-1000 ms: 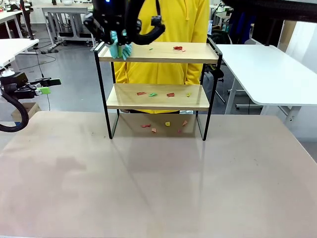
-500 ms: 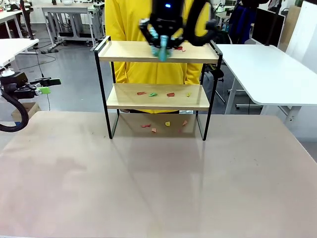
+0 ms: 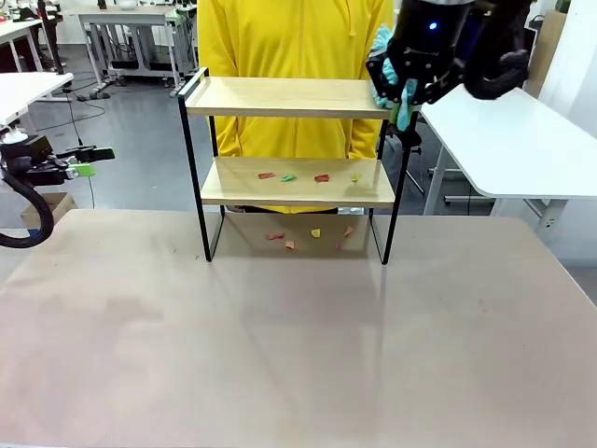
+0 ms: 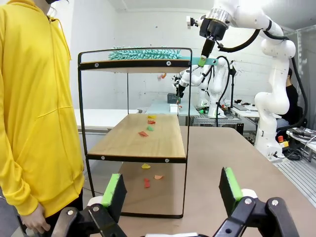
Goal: Clean the shelf.
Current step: Clean the specific section of the Shelf indicated by the human with the Duster.
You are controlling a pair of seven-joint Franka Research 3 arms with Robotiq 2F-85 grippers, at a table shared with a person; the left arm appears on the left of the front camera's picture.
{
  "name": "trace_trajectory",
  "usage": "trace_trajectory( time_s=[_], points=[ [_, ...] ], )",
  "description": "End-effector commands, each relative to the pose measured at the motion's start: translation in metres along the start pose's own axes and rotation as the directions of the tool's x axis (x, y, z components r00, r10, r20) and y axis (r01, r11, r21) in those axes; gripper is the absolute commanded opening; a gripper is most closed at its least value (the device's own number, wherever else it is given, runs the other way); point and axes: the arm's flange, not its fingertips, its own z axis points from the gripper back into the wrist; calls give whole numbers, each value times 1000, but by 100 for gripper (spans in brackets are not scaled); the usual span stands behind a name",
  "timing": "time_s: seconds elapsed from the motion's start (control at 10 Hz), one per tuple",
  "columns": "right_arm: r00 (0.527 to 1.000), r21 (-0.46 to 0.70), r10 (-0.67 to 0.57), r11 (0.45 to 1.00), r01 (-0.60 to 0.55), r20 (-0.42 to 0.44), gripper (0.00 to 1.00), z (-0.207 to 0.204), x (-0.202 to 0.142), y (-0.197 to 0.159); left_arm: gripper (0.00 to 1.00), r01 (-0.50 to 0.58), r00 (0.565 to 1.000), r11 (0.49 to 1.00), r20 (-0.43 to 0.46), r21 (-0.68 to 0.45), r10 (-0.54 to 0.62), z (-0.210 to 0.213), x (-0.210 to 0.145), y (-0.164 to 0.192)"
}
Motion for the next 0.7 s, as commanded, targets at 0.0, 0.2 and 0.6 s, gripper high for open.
trace_trajectory(
  time_s=[0.0, 0.2, 0.6],
  points=[
    [996, 252, 48, 965, -66, 80, 13, 15, -15, -10, 100, 12, 1000, 1000, 2, 1, -12, -1, 3, -2],
    [1000, 0, 0, 1000, 0, 0, 13, 0, 0, 0, 100, 12, 1000, 1000, 2, 1, -12, -1, 3, -2],
    [998, 97, 65, 993, -67, 24, 13, 17, -5, -13, 100, 12, 1000, 1000, 2, 1, -12, -1, 3, -2]
  ],
)
